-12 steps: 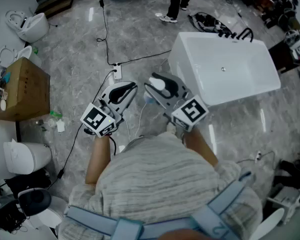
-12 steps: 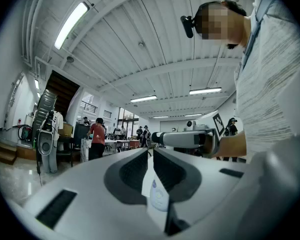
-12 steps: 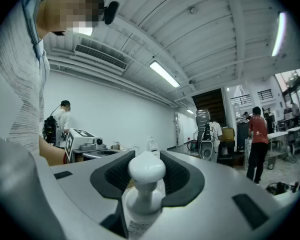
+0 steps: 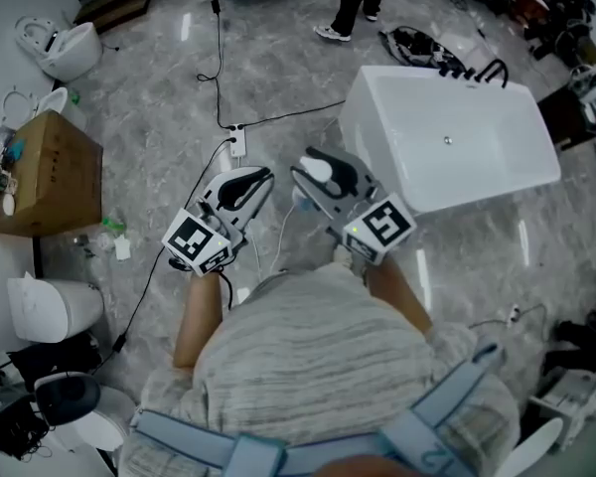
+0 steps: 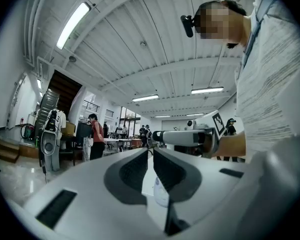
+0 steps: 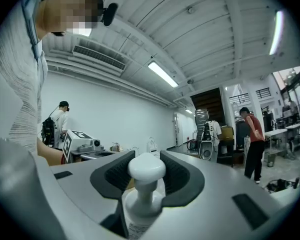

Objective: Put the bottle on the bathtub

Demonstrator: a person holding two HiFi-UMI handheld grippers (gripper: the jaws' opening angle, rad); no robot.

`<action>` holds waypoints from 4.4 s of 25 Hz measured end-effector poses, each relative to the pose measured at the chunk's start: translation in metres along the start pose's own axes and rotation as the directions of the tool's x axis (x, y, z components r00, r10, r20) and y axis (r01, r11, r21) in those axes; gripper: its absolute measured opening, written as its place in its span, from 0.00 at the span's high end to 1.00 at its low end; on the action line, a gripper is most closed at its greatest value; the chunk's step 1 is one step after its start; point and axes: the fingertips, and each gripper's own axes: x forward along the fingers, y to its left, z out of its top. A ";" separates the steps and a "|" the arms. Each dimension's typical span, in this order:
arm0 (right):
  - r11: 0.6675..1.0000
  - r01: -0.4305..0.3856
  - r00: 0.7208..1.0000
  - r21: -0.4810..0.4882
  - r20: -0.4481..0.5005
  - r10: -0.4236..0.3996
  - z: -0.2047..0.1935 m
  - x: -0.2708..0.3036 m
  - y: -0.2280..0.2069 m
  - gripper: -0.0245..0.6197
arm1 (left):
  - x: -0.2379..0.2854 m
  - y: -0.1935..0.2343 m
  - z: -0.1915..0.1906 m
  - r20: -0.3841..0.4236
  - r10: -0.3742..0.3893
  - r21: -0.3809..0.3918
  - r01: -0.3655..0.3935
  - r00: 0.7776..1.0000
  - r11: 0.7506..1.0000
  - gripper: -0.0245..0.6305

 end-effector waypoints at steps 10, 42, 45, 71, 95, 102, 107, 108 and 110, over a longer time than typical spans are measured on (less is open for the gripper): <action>1.000 0.008 1.000 0.022 0.021 -0.008 0.000 -0.006 0.005 0.71 | -0.003 -0.007 -0.001 0.003 -0.002 0.006 0.002 1.000 1.000 0.93; 0.999 0.027 1.000 0.046 -0.003 -0.027 -0.006 -0.106 -0.132 0.71 | 0.166 -0.043 0.002 -0.028 -0.023 0.009 0.024 0.999 1.000 0.93; 0.999 0.027 1.000 0.037 -0.009 -0.027 -0.008 -0.123 -0.162 0.71 | 0.205 -0.048 0.000 -0.036 -0.036 0.011 0.037 0.999 0.999 0.93; 0.997 0.049 0.998 0.058 -0.036 -0.047 -0.039 -0.207 -0.332 0.71 | 0.371 -0.060 -0.018 -0.070 0.001 -0.022 -0.002 0.998 1.000 0.93; 0.979 0.198 0.978 0.045 -0.077 -0.194 -0.042 -0.032 -0.442 0.72 | 0.391 0.152 -0.025 -0.049 -0.111 -0.053 0.109 0.993 0.993 0.93; 0.976 0.213 0.975 0.051 -0.079 -0.208 -0.038 0.021 -0.452 0.72 | 0.372 0.202 -0.026 -0.041 -0.112 -0.054 0.110 0.993 0.992 0.93; 0.980 0.193 0.979 0.044 -0.083 -0.189 -0.038 0.048 -0.446 0.72 | 0.360 0.223 -0.027 -0.036 -0.103 -0.040 0.102 0.994 0.994 0.93; 0.982 0.187 0.979 0.041 -0.086 -0.183 -0.037 0.052 -0.445 0.72 | 0.358 0.226 -0.027 -0.035 -0.103 -0.041 0.101 0.994 0.994 0.93; 0.984 0.176 0.981 0.040 -0.087 -0.172 -0.036 0.058 -0.448 0.72 | 0.360 0.232 -0.026 -0.035 -0.097 -0.046 0.096 0.995 0.994 0.93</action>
